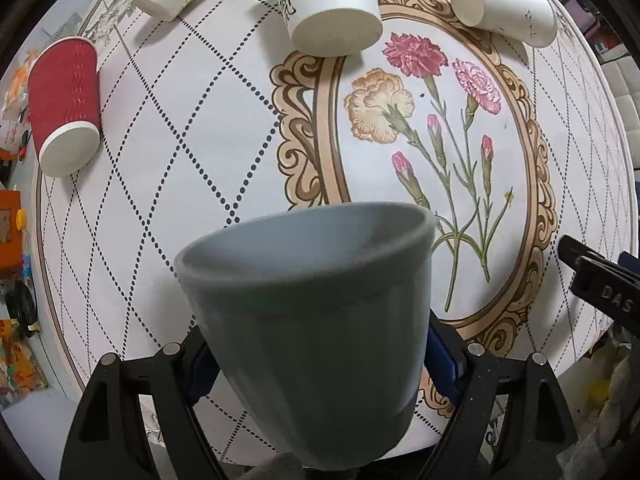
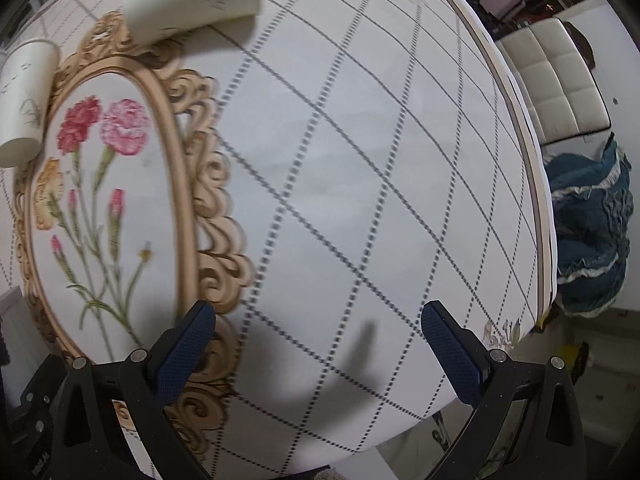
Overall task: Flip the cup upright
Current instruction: 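Lift the grey mug with the left gripper and rotate it upright, then bring the right gripper to grasp the upright mug while the left gripper releases it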
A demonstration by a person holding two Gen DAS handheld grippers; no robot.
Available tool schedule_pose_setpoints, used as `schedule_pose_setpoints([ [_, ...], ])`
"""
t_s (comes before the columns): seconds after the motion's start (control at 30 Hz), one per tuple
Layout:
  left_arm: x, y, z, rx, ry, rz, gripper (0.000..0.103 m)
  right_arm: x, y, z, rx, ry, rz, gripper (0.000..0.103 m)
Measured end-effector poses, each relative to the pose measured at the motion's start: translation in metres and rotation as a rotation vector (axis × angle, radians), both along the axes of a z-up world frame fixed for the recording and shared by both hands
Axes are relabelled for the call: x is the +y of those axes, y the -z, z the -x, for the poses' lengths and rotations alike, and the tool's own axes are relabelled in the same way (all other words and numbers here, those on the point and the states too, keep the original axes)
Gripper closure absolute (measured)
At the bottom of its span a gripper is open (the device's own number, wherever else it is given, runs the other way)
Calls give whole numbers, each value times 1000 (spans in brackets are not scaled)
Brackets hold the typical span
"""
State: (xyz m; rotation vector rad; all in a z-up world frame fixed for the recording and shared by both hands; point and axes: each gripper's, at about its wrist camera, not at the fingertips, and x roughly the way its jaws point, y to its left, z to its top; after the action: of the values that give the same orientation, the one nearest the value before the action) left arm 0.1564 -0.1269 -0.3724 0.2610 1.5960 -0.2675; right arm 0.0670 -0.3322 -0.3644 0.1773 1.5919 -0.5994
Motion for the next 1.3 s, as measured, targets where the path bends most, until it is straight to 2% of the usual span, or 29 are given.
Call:
schedule_pose_setpoints([
  [0.13, -2, 8, 5, -4, -13, -10, 15, -6, -1, 8, -3, 11, 1, 0],
  [0.2, 1, 10, 6, -2, -19, -9, 3, -10, 0, 9, -5, 13, -2, 0],
  [0.4, 13, 16, 18, 1, -33, -3, 3, -12, -1, 14, -13, 2, -9, 0],
  [0.7, 20, -4, 51, -31, -42, 26, 3, -1, -10, 17, -35, -14, -15, 0],
  [0.87, 19, -10, 64, -22, -53, 46, 3, 2, -16, 21, -47, -17, -14, 0],
  [1.1, 29, -44, 77, -11, -81, 87, 3, 3, -18, 29, -52, -13, -19, 0],
  [1.3, 50, -99, 94, -108, -127, 94, 3, 8, -27, 34, -68, -8, -44, 0],
])
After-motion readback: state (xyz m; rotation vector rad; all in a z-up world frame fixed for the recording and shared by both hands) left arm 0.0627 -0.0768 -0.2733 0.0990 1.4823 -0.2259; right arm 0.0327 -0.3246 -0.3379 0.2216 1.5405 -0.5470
